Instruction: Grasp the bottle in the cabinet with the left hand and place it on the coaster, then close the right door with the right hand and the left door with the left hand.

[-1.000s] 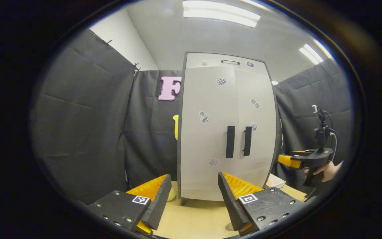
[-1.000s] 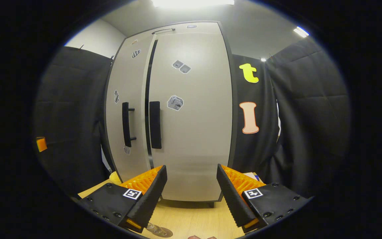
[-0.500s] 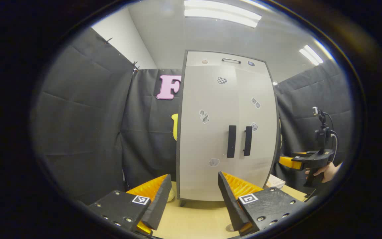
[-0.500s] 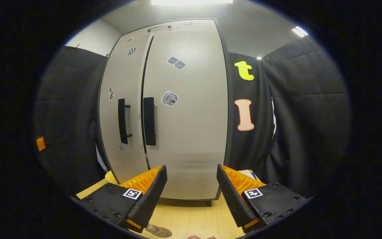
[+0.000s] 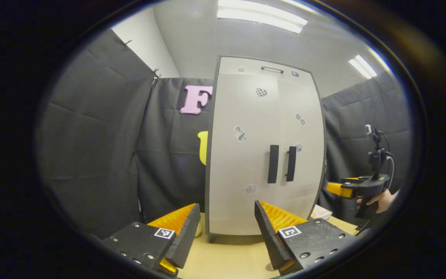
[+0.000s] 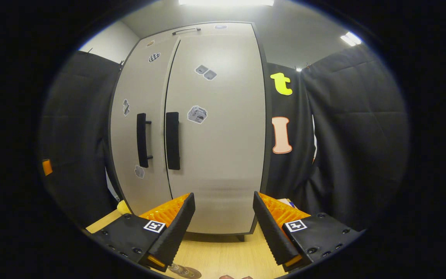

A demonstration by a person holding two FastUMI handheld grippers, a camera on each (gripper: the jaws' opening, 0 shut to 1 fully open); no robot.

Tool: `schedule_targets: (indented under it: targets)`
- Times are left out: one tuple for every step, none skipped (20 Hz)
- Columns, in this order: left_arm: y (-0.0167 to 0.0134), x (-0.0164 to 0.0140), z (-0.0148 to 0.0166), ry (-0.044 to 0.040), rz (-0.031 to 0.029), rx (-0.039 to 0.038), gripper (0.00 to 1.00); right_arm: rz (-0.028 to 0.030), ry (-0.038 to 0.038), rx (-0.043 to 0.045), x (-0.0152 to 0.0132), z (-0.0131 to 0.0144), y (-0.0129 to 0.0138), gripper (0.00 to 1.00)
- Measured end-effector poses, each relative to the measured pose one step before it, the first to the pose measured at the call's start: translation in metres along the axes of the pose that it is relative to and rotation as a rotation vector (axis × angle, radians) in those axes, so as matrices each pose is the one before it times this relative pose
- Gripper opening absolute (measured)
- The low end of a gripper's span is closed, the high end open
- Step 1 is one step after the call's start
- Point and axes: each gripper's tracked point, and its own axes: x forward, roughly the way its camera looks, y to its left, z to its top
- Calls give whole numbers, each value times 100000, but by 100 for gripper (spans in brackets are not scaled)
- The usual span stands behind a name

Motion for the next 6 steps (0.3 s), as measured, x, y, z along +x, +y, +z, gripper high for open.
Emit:
schedule_targets:
  targets:
    - [171,-12,185,-432,-850,-53,81,-741,-521,72,111,141,180,96]
    - [20,2,74,-277,-685,-75,81,-720,-545,-73,-42,130,166,96]
    - [18,89,-53,-45,-792,-286,82,-801,-403,-155,53,-25,185,96]
    - [169,139,-35,138,-909,-468,81,-645,-159,-96,-46,-32,187,96]
    - [635,287,-209,260,-819,-482,82,-615,62,91,-49,-101,232,96]
    - [366,66,-124,386,-726,-387,89,-564,333,234,-114,-131,160,96]
